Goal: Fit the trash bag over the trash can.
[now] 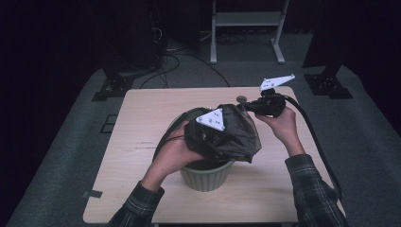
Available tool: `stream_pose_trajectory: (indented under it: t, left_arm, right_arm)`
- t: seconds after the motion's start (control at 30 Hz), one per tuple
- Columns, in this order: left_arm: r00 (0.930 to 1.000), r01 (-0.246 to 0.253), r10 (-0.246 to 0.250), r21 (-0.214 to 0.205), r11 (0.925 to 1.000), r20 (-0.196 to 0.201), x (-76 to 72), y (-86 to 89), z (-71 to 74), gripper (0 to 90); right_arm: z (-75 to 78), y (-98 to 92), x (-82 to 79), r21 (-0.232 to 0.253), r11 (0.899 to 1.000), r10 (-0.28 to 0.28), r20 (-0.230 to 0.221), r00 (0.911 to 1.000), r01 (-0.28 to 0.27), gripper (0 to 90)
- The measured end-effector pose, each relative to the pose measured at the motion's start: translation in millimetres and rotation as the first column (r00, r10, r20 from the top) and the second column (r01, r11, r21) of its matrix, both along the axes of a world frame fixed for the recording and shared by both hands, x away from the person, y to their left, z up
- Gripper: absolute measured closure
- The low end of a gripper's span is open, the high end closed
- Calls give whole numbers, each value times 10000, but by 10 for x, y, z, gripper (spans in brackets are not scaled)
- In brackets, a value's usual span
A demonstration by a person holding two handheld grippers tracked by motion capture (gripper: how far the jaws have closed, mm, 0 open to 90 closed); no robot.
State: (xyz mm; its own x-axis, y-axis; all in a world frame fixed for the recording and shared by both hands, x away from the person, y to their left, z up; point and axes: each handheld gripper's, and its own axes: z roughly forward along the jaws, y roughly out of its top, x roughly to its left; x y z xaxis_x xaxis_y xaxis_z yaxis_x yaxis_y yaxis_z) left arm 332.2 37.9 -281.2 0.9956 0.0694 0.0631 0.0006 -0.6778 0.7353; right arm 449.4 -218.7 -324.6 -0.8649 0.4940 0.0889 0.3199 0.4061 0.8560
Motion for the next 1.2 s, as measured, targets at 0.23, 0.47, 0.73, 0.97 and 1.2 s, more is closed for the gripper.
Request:
stream_pose_trajectory:
  t: [0.23, 0.47, 0.73, 0.97, 1.2]
  left_arm:
    - [9989, 216, -206, 255, 9994, -419, 15, -54, -45, 487]
    - [9967, 287, -274, 152, 9995, -761, 42, -18, -21, 817]
    - [9962, -627, 577, -774, 9950, -653, 96, 176, 112, 900]
    - [9900, -1308, 1227, -1266, 9833, -691, 180, 389, 194, 900]
    - [9841, -1688, 1597, -1313, 9769, -773, 233, 503, 201, 900]
  right_arm:
    - [-2, 8, -8, -4, 10000, 52, 4, 10000, -52, 897]
    - [0, 6, -18, -37, 10000, 68, 20, 10000, -68, 896]
    - [33, -74, -82, 55, 9999, -95, 103, 9999, 95, 816]
    - [99, -284, -244, 487, 9985, -234, -60, 9997, 236, 697]
    - [140, -414, -595, 654, 9977, 211, -307, 9993, -191, 625]
